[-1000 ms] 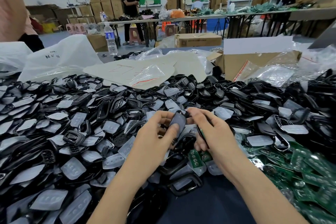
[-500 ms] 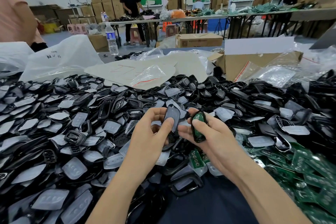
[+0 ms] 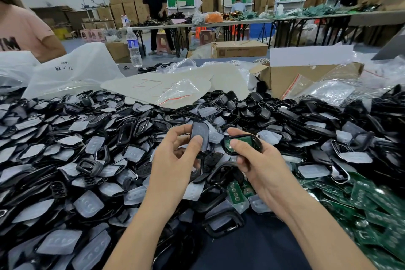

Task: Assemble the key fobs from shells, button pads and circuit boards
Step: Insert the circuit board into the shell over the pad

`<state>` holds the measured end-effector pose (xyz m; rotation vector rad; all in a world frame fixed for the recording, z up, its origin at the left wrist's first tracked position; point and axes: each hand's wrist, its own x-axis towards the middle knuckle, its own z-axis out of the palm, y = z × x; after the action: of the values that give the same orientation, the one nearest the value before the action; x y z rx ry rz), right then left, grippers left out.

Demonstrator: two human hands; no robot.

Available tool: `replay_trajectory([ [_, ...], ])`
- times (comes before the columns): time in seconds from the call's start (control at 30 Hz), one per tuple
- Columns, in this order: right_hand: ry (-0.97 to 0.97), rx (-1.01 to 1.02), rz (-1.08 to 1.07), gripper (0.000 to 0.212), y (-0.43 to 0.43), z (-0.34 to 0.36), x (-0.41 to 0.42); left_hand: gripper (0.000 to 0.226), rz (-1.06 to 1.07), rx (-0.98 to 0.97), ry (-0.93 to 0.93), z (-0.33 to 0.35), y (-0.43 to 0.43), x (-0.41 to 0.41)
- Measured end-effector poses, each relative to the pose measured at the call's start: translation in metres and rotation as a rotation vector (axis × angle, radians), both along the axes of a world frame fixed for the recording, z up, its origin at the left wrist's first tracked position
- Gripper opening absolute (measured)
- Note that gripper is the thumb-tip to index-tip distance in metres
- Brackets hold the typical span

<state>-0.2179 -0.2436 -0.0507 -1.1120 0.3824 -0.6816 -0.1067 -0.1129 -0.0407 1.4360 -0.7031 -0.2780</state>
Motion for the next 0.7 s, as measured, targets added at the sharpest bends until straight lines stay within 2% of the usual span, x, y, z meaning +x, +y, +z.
replay_trajectory([
  [0.23, 0.043, -0.108, 0.033, 0.013, 0.0011, -0.0069, 0.0005, 0.02, -0.049, 0.002, -0.038, -0.0015, -0.0012, -0.003],
  [0.47, 0.026, -0.099, 0.031, 0.035, 0.0019, -0.0068, 0.001, 0.018, -0.08, 0.013, -0.03, -0.0049, -0.0032, -0.0028],
  [0.6, 0.012, -0.086, 0.038, 0.016, 0.0026, -0.0064, -0.0012, 0.019, -0.106, 0.046, -0.061, -0.0053, -0.0027, -0.0028],
  [0.7, 0.02, -0.109, 0.075, 0.012, 0.0042, -0.005, -0.0029, 0.025, -0.149, 0.108, -0.117, -0.0066, -0.0026, -0.0044],
])
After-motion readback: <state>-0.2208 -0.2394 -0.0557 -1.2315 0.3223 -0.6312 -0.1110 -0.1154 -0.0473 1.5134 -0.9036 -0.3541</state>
